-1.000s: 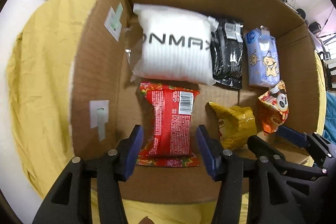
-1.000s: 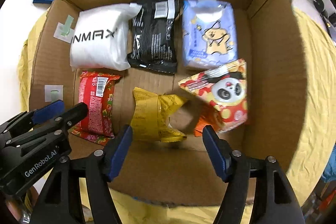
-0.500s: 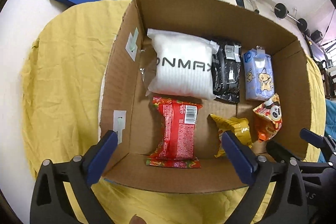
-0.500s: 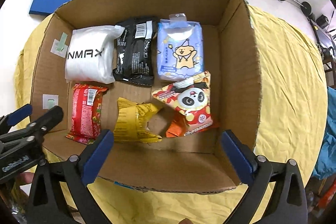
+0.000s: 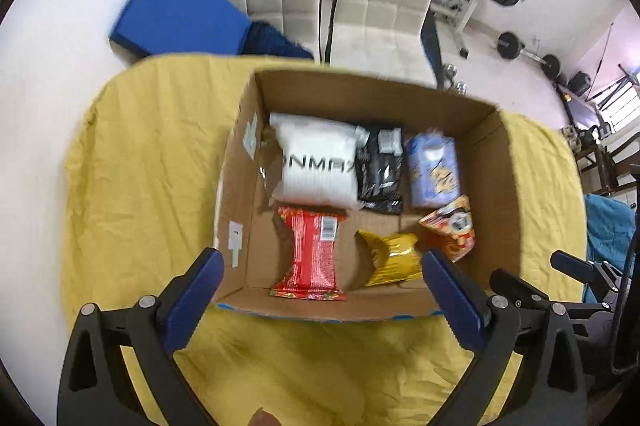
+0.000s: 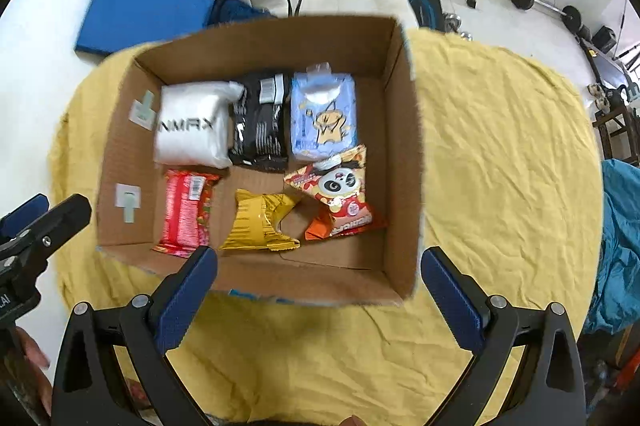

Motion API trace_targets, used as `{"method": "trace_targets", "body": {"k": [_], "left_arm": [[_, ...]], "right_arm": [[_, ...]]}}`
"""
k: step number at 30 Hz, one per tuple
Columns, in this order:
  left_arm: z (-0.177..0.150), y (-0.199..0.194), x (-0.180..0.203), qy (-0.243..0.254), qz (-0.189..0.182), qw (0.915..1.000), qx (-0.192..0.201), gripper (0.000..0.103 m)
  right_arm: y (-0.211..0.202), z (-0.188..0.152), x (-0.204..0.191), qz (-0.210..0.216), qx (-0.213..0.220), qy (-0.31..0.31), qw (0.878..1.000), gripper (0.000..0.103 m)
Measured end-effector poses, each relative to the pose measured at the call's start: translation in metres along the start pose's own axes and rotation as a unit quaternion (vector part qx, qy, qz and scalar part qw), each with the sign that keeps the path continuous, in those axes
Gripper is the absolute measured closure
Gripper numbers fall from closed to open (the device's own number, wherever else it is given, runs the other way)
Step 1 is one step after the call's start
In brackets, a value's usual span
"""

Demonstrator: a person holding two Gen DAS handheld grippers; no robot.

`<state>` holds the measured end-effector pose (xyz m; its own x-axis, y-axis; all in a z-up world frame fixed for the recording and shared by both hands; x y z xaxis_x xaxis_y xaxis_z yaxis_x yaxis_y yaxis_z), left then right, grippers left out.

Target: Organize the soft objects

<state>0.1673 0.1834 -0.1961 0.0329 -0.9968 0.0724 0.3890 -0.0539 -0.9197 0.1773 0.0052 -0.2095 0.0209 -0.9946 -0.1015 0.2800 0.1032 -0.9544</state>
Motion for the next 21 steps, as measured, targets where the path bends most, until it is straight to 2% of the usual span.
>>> {"method": "trace_targets", "body": {"k": [9,14,21], "left_arm": [[-0.002,-0.097,0.017,0.004,-0.013,0.9966,0.081,0.0],[-0.007,-0.134,0.023,0.002,-0.015,0.9936,0.112,0.0],[-0.018,-0.172,0.026,-0.007,-0.01,0.9905,0.137,0.0]], "right_arm": [[-0.105,-0.01,0.001,0.011,0.081,-0.005,0.997,0.0],[-0.155,-0.023,-0.001,0.002,0.118,-0.004,0.993,0.0],[-0.202,-0.035,-0.001,-0.001,0.15,-0.011,0.989,0.0]]}}
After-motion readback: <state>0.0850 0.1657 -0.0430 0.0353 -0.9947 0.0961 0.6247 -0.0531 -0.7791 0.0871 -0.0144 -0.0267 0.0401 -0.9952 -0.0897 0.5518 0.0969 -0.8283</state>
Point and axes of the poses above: each gripper's, at about its wrist camera, not at the fingertips, and y roughly the way its jaws point, x to its right, z to its top, the point moved 2 cm from there along y, roughly the way its jaws point, and after that the axes turned 6 degrees about x, right-handed, at the moved point
